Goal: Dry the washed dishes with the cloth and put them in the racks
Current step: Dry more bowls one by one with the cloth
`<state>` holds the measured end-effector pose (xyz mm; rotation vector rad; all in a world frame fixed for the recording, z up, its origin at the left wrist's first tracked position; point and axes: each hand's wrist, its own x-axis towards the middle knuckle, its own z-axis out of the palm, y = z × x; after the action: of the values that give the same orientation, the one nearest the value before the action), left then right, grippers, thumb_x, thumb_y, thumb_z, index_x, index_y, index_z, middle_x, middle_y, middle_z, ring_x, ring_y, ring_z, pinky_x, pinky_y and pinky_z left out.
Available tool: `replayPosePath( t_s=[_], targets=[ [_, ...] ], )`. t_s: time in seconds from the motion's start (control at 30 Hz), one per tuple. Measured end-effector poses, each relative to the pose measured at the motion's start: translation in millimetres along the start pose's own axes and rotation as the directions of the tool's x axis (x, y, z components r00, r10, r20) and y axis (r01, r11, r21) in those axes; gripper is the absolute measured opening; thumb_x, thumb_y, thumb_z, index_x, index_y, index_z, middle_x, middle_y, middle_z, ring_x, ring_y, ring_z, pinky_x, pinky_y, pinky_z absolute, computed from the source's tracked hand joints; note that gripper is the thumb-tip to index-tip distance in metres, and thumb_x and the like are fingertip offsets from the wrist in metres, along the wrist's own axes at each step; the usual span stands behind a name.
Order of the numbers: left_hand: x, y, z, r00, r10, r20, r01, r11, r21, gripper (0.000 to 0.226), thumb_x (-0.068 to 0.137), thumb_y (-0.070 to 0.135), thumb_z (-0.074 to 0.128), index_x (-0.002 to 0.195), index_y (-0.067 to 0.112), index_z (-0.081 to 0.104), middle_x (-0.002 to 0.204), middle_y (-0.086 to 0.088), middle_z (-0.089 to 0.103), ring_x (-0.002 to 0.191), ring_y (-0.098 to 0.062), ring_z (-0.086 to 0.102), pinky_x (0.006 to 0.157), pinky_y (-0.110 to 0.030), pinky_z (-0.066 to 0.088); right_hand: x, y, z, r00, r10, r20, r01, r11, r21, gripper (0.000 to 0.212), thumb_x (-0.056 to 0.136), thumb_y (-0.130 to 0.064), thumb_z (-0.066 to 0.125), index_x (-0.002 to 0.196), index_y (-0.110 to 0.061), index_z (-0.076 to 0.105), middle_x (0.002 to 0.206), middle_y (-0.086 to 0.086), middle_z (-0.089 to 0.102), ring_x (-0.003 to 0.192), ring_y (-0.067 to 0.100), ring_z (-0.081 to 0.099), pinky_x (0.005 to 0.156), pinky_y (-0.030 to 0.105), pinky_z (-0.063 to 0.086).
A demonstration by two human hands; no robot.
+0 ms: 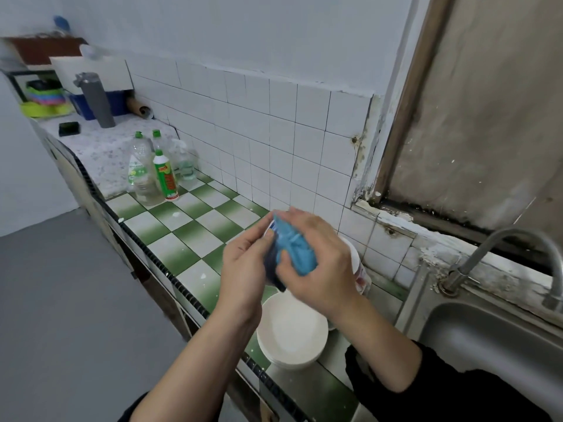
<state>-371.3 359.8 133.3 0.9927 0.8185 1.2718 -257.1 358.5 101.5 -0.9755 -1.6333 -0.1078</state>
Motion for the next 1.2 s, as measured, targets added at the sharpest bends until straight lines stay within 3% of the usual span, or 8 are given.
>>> replayPosePath(
  t_s=[0.1,0.23,0.43,0.57,0.73,0.9,1.07,1.2],
  targets=[
    [-1.6,5.0,0.3,1.0,0.005,-0.024,-0.006,0.999,-0.044,0.029,0.097,0.005,0.048,0.12,0.008,0.066,0.104,0.001,0.075,0.099,-0.012,0.07,0.083,-0.023,0.057,-6.5,3.6,3.9,0.989,-0.143,0.023,0.144,0.989,-0.043,0.046,0.078,-0.013,0.063,0.123,-0.006,0.061,0.121,0.007,0.066,0.117,0.024,0.061,0.097,0.047,0.049],
    [-3.8,7.0,3.0,0.998,0.057,-0.04,-0.057,0.998,0.0,0.029,0.096,0.008,0.053,0.122,0.016,0.065,0.103,0.002,0.075,0.086,-0.007,0.071,0.065,-0.017,0.055,-2.2,-1.7,4.2,0.958,0.26,-0.12,-0.239,0.957,0.164,0.06,0.083,-0.029,0.062,0.14,-0.025,0.045,0.123,-0.024,0.056,0.112,0.005,0.062,0.094,0.035,0.054],
    [0.3,10.4,10.0,0.985,0.017,-0.169,-0.036,0.993,-0.108,0.029,0.093,0.012,0.06,0.122,0.017,0.066,0.101,-0.003,0.075,0.083,-0.011,0.07,0.071,-0.02,0.057,-25.1,-1.4,20.4,0.97,-0.242,-0.023,0.234,0.955,-0.182,0.056,0.089,-0.024,0.066,0.136,-0.01,0.041,0.146,-0.006,0.042,0.139,0.013,0.042,0.112,0.041,0.036],
    [2.1,10.2,13.9,0.966,-0.036,-0.256,-0.016,0.98,-0.199,0.026,0.097,0.014,0.056,0.119,0.02,0.068,0.11,-0.007,0.073,0.098,-0.023,0.069,0.087,-0.034,0.057,-42.2,10.6,33.3,0.96,-0.265,-0.087,0.247,0.952,-0.184,0.053,0.09,-0.021,0.066,0.136,-0.015,0.041,0.146,-0.007,0.042,0.144,0.017,0.034,0.117,0.044,0.027],
    [2.8,17.5,18.0,0.97,-0.05,-0.238,-0.012,0.968,-0.252,0.024,0.098,0.014,0.052,0.113,0.021,0.069,0.116,-0.005,0.071,0.108,-0.024,0.066,0.098,-0.044,0.051,-53.4,5.8,43.3,0.953,0.027,-0.301,0.021,0.988,0.156,0.071,0.094,-0.018,0.063,0.152,-0.028,0.024,0.149,-0.004,0.044,0.137,0.044,0.039,0.107,0.067,0.034],
    [-0.6,21.5,21.0,0.985,-0.055,-0.161,0.008,0.959,-0.282,0.024,0.099,0.015,0.048,0.109,0.022,0.069,0.114,-0.002,0.071,0.1,-0.019,0.068,0.09,-0.037,0.056,-52.2,-6.8,41.4,0.905,0.221,-0.364,-0.089,0.934,0.345,0.058,0.1,-0.028,0.053,0.15,-0.034,0.025,0.159,-0.008,0.028,0.148,0.034,0.021,0.118,0.048,0.026],
    [-0.7,28.0,18.2,0.997,-0.04,-0.065,0.017,0.945,-0.326,0.025,0.099,0.015,0.044,0.111,0.02,0.066,0.124,-0.003,0.067,0.115,-0.02,0.063,0.103,-0.042,0.047,-40.3,-21.9,36.2,0.832,0.392,-0.392,-0.146,0.838,0.526,0.053,0.097,-0.024,0.051,0.147,-0.035,0.035,0.158,-0.009,0.031,0.147,0.021,0.027,0.116,0.034,0.032],
    [-4.9,37.1,11.1,0.999,0.028,0.046,-0.014,0.961,-0.277,0.028,0.086,0.019,0.051,0.109,0.021,0.066,0.107,0.004,0.073,0.096,-0.012,0.068,0.096,-0.035,0.048,-22.7,-33.8,24.9,0.66,0.642,-0.39,-0.197,0.649,0.735,0.048,0.083,-0.03,0.054,0.132,-0.029,0.055,0.143,0.004,0.052,0.131,0.024,0.05,0.108,0.045,0.043]
  ],
)
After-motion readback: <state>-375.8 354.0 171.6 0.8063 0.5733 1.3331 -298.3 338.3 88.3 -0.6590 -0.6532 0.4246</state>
